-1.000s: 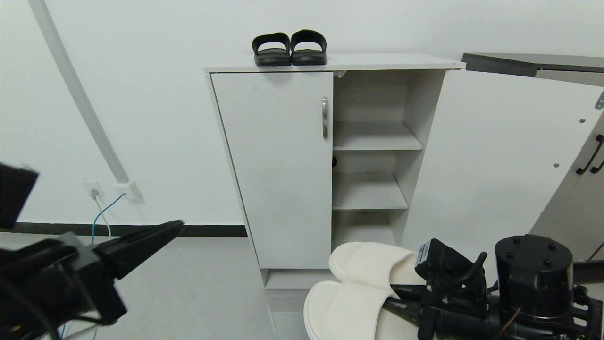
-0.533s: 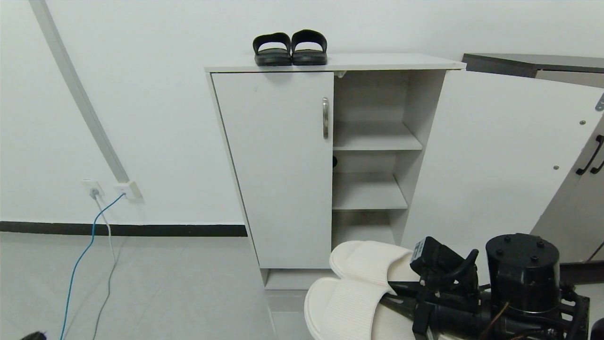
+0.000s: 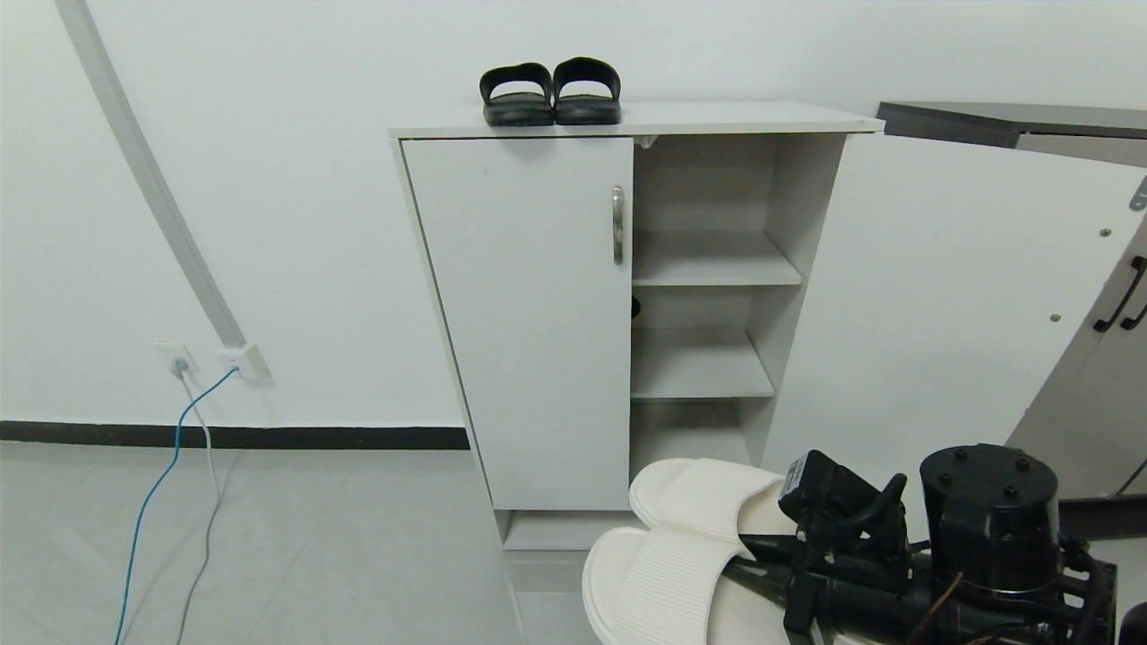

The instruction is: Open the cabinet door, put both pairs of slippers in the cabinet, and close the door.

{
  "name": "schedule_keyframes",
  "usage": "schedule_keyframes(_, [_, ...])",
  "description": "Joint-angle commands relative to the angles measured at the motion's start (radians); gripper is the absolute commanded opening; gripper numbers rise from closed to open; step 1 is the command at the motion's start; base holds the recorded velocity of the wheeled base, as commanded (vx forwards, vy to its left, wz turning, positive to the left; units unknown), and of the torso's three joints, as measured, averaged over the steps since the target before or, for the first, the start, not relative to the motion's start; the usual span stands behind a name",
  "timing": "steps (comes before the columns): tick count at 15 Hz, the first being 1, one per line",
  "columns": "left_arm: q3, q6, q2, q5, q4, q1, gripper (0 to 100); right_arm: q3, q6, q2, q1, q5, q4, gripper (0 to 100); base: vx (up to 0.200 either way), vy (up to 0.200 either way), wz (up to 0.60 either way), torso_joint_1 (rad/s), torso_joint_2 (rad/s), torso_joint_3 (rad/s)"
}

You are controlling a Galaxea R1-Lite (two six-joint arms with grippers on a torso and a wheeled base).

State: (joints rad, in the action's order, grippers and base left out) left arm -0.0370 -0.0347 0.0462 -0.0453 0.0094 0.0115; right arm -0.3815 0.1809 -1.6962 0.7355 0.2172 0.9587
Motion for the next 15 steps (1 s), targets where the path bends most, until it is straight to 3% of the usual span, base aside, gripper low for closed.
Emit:
schedule_keyframes(1, [0.022, 0.021, -0.046, 0.012, -0.029, -0.010, 0, 0.001, 0.000, -0.002, 0.004, 0.001, 0.000, 0, 0.000, 0.000, 0.00, 0.000, 0.00, 0.000])
schedule_keyframes(4, [0.028, 0.024, -0.046, 0.078, -0.043, -0.010, 0, 0.001, 0.000, 0.000, 0.012, -0.001, 0.000, 0, 0.000, 0.000, 0.00, 0.000, 0.00, 0.000])
schedule_keyframes(6, [0.032, 0.018, -0.046, 0.185, -0.040, -0.010, 0, 0.001, 0.000, 0.001, 0.012, -0.001, 0.002, 0, 0.000, 0.000, 0.00, 0.000, 0.00, 0.000])
schedule_keyframes(7, [0.031, 0.027, -0.046, 0.200, -0.034, -0.010, 0, 0.001, 0.000, 0.003, 0.012, -0.001, 0.002, 0, 0.000, 0.000, 0.00, 0.000, 0.00, 0.000])
schedule_keyframes(9, [0.032, 0.065, -0.046, 0.030, 0.001, -0.010, 0, 0.000, 0.000, 0.001, 0.013, -0.001, 0.002, 0, 0.000, 0.000, 0.00, 0.000, 0.00, 0.000])
schedule_keyframes(10, [0.034, 0.091, -0.046, 0.005, -0.005, -0.010, 0, -0.005, -0.003, 0.001, 0.013, -0.002, 0.002, 0, 0.000, 0.000, 0.00, 0.000, 0.00, 0.000])
schedule_keyframes(12, [0.034, 0.098, -0.046, 0.002, -0.005, -0.010, 0, -0.016, -0.006, 0.000, 0.013, -0.012, 0.002, 0, 0.000, 0.000, 0.00, 0.000, 0.00, 0.000])
schedule_keyframes(14, [0.034, 0.047, -0.046, 0.022, -0.005, -0.010, 0, -0.086, -0.166, -0.066, 0.070, -0.245, 0.000, 0, 0.000, 0.000, 0.00, 0.000, 0.00, 0.000])
schedule_keyframes(15, [0.034, 0.047, -0.046, 0.024, -0.006, -0.010, 0, -0.102, -0.202, -0.086, 0.085, -0.292, 0.000, 0, 0.000, 0.000, 0.00, 0.000, 0.00, 0.000])
